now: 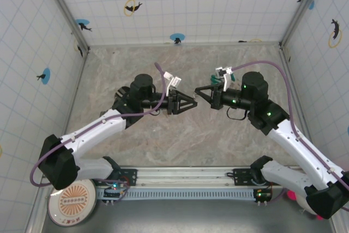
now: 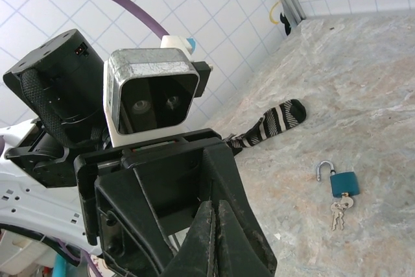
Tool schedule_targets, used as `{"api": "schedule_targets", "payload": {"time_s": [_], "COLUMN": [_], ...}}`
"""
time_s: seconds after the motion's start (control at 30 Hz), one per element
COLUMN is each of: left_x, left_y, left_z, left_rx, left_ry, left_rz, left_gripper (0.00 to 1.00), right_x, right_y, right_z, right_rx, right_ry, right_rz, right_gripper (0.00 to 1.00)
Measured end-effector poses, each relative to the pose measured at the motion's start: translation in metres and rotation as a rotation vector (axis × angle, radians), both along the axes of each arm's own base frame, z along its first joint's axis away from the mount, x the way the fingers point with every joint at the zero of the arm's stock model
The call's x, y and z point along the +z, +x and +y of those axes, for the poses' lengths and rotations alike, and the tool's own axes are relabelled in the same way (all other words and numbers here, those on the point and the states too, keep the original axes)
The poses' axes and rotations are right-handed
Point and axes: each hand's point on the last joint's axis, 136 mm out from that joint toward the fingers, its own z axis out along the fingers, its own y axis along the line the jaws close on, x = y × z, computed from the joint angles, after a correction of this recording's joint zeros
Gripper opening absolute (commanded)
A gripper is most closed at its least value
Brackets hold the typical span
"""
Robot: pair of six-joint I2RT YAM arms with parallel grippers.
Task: Unlock with the key
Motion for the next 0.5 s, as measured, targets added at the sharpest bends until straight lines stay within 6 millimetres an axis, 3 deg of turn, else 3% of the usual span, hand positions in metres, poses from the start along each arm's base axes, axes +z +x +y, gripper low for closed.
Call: {"api": "schedule_targets", "payload": {"time_s": [0.1,0.27,0.5], "left_x": [0.004,0.008,0.014], "left_y": [0.000,-0.001,-0.004], "left_z": [0.000,-0.001,0.004], "left_rx": [-0.001,-0.006,0.000], "left_ry": [-0.012,-0.026,-0.028], "left_rz": [-0.001,-0.006,-0.019], "left_gripper": [0.49,0.35,0.28], "right_x": [0.000,0.000,0.000], "right_y": [-0.001,-0.001,-0.001], "right_z": [0.001,0.001,0.001], "right_rx": [0.006,0.006,0.005], "right_ry": [0.003,0.004,0.003], "right_rz": [0.005,0.007,0.007], "right_gripper": [0.00,0.00,0.00]}}
